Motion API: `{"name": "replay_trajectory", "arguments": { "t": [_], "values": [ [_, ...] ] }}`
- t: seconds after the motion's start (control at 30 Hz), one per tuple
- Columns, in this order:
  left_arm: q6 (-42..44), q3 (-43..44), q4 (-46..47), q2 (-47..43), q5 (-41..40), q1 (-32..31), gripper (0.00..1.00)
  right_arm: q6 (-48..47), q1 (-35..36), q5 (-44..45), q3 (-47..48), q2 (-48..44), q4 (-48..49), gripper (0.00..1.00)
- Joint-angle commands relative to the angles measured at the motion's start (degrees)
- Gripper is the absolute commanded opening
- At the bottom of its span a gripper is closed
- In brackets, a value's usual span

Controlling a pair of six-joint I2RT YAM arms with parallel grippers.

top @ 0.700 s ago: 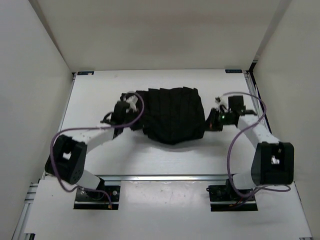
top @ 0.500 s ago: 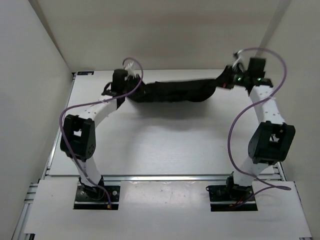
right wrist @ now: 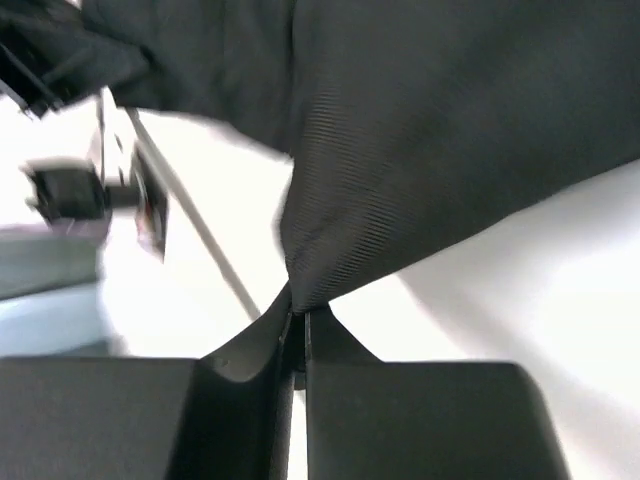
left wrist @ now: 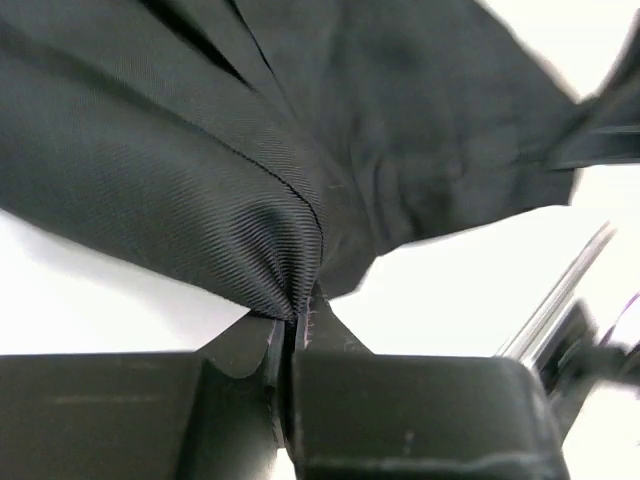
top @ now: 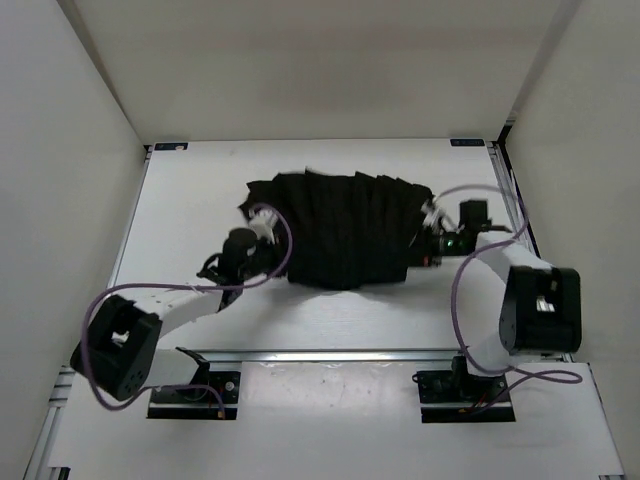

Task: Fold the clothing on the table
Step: Flatten the skirt out, then fold the skirt

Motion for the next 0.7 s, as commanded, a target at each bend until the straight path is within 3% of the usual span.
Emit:
{"name": "replay_trajectory", "arguments": {
  "t": [0.0,0.13,0.23,0.37,0.53,0.63,0.67],
  "values": [
    [-2.9,-8.2,1.4,0.9,-1.3,-4.1,0.03,-6.9,1.8,4.8,-7.3,2.4,-9.0,0.00],
    [-5.6,-13.4,0.1,0.0,-0.6,-5.3,0.04,-7.7,1.3,6.8,-10.3,-1.4,-9.8,0.00],
    [-4.4,-12.3,-3.5,-3.4,-3.0,-4.3,0.06,-8.2,2.1,12.0,-10.5,-5.3,-10.5,0.00],
    [-2.7,-7.7,-9.1,-1.7,-1.5,-1.3,0.04,-7.7,3.0,15.3,-11.3,-8.3,-10.0,0.00],
    [-4.6,-8.9,-11.7,-1.3,-1.2,-3.7,0.03,-7.0,2.8,20.4,-11.5,-7.7,-13.1,0.00],
    [-8.1,-14.0,-9.8,-9.0,-0.8,-4.0,0.01,-10.1,-4.2,16.3,-11.0,-9.9,-14.1,0.00],
    [-9.9,-15.9,-9.7,-13.7,-1.3,-3.9,0.01,-12.9,-6.7,10.9,-11.0,-11.2,-14.2,0.00]
  ]
}}
